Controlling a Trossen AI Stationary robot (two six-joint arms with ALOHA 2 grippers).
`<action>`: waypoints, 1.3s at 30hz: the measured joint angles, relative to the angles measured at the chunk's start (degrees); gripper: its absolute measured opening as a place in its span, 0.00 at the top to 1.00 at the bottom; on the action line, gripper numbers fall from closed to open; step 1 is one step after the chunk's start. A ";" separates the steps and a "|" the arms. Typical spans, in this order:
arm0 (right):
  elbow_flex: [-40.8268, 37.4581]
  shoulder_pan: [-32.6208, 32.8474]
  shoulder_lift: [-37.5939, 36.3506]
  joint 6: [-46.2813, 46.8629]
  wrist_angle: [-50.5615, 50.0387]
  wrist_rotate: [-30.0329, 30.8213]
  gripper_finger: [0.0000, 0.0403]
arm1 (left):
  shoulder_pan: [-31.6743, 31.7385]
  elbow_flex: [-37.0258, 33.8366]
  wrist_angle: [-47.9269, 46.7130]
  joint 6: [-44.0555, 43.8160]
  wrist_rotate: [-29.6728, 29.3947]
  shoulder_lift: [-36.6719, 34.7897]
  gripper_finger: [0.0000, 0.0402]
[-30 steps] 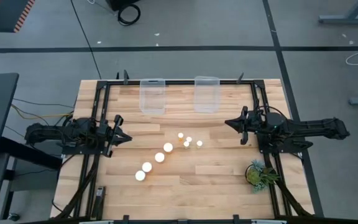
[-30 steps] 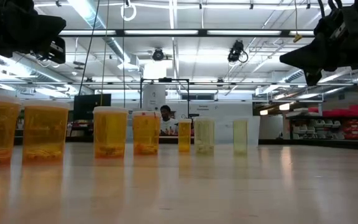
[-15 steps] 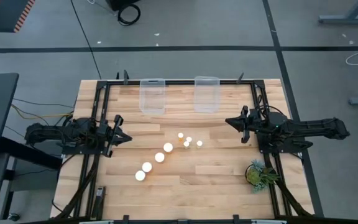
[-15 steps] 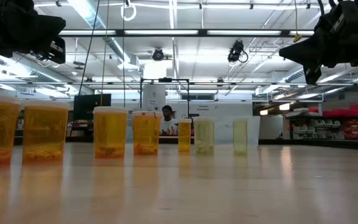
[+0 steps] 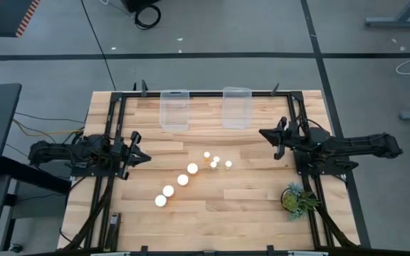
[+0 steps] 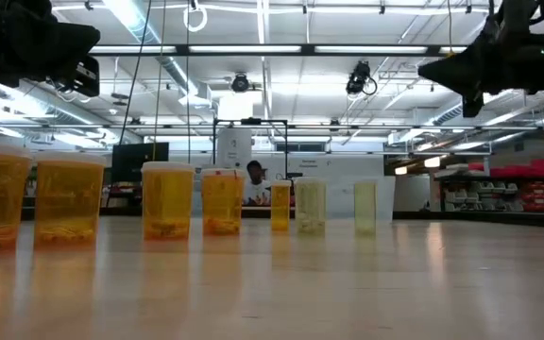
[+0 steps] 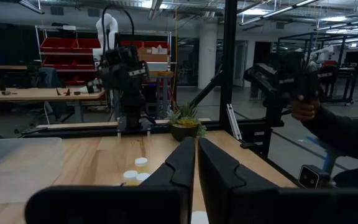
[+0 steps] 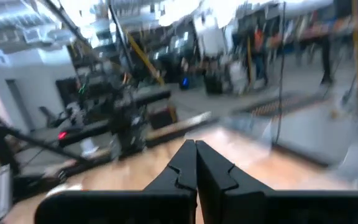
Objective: Pick and place medicine bottles into bin by pill shape (circle, oval)
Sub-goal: Put the bottom left small yellow pill bottle into the right transparent bin
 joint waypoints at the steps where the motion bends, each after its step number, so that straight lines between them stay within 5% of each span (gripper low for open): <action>1: 0.01 -0.32 1.01 -1.77 3.16 0.37 0.98 | 0.02 0.02 -0.02 -0.02 0.00 0.02 0.93; 6: 4.14 -4.62 5.81 -7.39 7.00 0.92 0.98 | 0.00 0.01 -0.01 -0.02 0.00 0.00 0.91; 14: 18.24 -8.43 13.60 -5.90 -9.62 -3.17 0.98 | 0.01 0.02 -0.01 -0.01 0.00 0.02 0.93; 20: 24.72 -8.40 20.23 -4.90 -11.96 -9.99 0.98 | 0.02 0.02 -0.02 -0.02 0.00 0.02 0.94; 39: 27.28 -2.45 39.26 -2.06 -9.50 -14.72 0.98 | 0.00 0.01 -0.01 -0.02 0.00 0.01 0.94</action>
